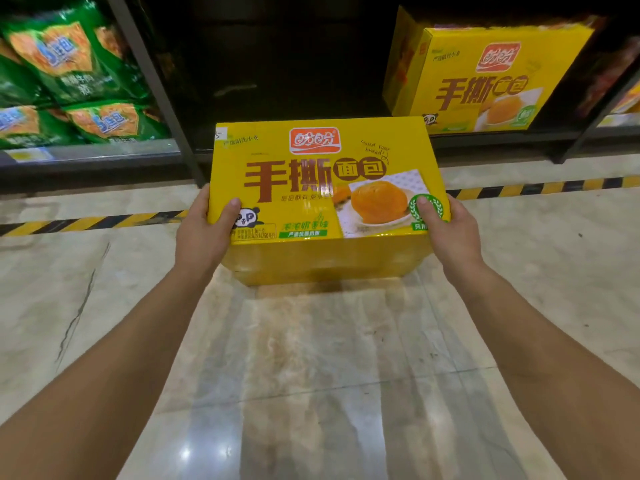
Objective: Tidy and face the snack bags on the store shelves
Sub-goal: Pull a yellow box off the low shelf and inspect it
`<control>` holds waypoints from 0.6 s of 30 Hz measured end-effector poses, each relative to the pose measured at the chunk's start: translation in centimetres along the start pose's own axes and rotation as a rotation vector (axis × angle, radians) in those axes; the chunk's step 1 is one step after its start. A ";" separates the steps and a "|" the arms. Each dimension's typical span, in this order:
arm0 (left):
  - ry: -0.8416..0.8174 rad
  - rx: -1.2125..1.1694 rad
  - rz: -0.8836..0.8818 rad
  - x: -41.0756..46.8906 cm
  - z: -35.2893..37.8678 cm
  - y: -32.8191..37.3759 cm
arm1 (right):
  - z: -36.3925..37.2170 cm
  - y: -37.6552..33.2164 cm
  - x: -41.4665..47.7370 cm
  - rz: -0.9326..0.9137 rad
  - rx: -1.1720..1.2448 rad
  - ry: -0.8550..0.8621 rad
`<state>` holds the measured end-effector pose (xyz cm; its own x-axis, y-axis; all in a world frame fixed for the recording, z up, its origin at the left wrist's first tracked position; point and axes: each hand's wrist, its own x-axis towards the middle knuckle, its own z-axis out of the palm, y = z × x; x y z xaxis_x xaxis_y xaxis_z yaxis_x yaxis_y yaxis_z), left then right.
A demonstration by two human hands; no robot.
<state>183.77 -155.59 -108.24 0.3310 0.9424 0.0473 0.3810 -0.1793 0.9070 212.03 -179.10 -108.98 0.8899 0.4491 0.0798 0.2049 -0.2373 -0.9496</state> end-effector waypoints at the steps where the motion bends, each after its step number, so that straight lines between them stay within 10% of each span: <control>1: -0.006 0.005 -0.006 0.3 0.1 0.0 | 0.1 0.0 0.2 0.005 -0.009 -0.002; 18: 0.061 0.052 0.026 -7.4 -0.6 -3.2 | -3.3 2.1 -6.6 -0.028 -0.031 -0.036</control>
<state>179.58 -161.84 -111.23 0.2888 0.9524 0.0977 0.4176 -0.2171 0.8823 207.91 -185.43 -110.54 0.8683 0.4869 0.0949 0.2427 -0.2501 -0.9373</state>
